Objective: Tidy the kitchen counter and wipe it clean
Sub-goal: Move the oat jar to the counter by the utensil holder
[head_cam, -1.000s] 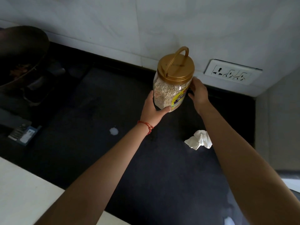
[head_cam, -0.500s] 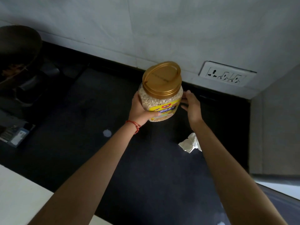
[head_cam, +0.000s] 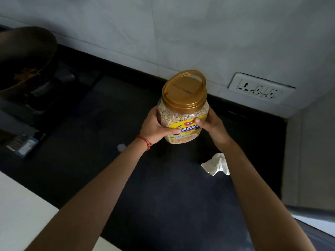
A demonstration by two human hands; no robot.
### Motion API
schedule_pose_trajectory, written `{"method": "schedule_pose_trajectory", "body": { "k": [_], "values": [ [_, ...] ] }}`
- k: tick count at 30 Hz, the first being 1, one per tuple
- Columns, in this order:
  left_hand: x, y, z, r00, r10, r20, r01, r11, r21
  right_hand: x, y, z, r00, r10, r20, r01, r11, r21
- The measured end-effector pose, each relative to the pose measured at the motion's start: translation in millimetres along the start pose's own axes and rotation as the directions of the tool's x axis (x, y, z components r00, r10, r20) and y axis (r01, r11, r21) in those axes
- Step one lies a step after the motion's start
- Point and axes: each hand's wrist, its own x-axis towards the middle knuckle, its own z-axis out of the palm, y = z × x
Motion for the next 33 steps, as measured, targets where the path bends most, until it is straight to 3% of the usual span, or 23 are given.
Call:
{"method": "schedule_pose_trajectory", "body": {
  "k": [7, 15, 22, 28, 33],
  "values": [
    [-35.1, 9.4, -1.7, 0.989, -0.069, -0.13, 0.032, 0.962, -0.27, -30.7, -17.0, 24.0, 0.999, -0.024, -0.035, 0.025, 0.999, 0.026],
    [-81.0, 28.3, -28.4, 0.98, -0.151, -0.13, 0.062, 0.849, -0.524, -62.3, -50.9, 67.7, 0.993, -0.113, -0.023, 0.116, 0.977, 0.181],
    [-143.8, 7.7, -67.9, 0.935, -0.299, -0.191, 0.122, 0.777, -0.618, -89.4, -68.5, 128.4, 0.991, -0.044, 0.125, 0.017, 0.978, 0.21],
    [-224.8, -35.7, -122.1, 0.87, -0.396, -0.293, 0.075, 0.695, -0.715, -132.4, -49.4, 220.4, 0.976, 0.034, 0.216, -0.092, 0.96, 0.266],
    [-303.2, -93.7, -179.8, 0.84, -0.417, -0.347, 0.038, 0.683, -0.729, -164.6, -37.0, 313.0, 0.936, 0.119, 0.331, -0.177, 0.973, 0.15]
  ]
}}
